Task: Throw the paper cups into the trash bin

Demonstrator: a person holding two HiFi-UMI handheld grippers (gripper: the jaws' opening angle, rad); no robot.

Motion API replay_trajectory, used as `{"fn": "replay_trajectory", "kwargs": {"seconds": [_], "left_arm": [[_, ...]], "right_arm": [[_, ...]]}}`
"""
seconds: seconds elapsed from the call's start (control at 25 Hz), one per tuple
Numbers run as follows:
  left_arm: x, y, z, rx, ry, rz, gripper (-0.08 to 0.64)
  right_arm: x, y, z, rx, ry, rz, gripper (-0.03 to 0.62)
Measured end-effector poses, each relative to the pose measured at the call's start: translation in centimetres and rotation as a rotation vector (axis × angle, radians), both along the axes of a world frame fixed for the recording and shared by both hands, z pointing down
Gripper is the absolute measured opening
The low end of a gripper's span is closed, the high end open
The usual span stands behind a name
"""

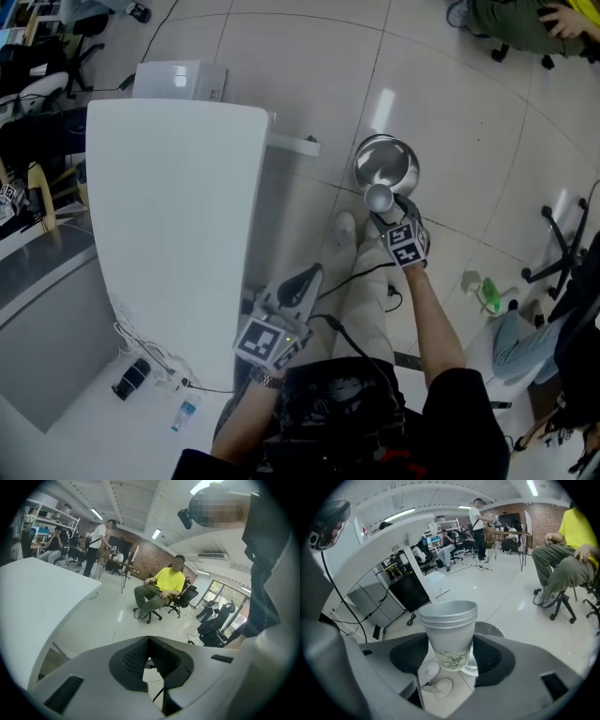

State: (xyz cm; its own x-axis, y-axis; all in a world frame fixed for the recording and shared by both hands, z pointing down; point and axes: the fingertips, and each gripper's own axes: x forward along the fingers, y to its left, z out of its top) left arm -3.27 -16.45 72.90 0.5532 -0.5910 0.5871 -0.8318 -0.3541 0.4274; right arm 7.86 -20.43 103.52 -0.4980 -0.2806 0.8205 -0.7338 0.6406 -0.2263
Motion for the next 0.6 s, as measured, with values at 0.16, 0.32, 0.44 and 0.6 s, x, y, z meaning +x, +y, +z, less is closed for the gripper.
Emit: {"fn": "replay_trajectory", "kwargs": {"seconds": [0.16, 0.32, 0.44, 0.6], "left_arm": [[0.7, -0.1, 0.8, -0.013, 0.011, -0.006, 0.005], [1.4, 0.4, 1.8, -0.047, 0.006, 0.001, 0.005], [1.8, -0.4, 2.4, -0.013, 0.002, -0.019, 0.005], [1.7, -1.2, 3.5, 0.024, -0.009, -0.017, 0.005]], "right_arm": [[1.1, -0.1, 0.5, -0.018, -0.002, 0.028, 0.305], [1.8, -0.4, 0.7, -0.021, -0.007, 0.048, 0.305], [2.3, -0.7, 1.6, -0.019, -0.004, 0.049, 0.305], [1.7, -0.8, 4.0, -0.023, -0.003, 0.039, 0.305]]}}
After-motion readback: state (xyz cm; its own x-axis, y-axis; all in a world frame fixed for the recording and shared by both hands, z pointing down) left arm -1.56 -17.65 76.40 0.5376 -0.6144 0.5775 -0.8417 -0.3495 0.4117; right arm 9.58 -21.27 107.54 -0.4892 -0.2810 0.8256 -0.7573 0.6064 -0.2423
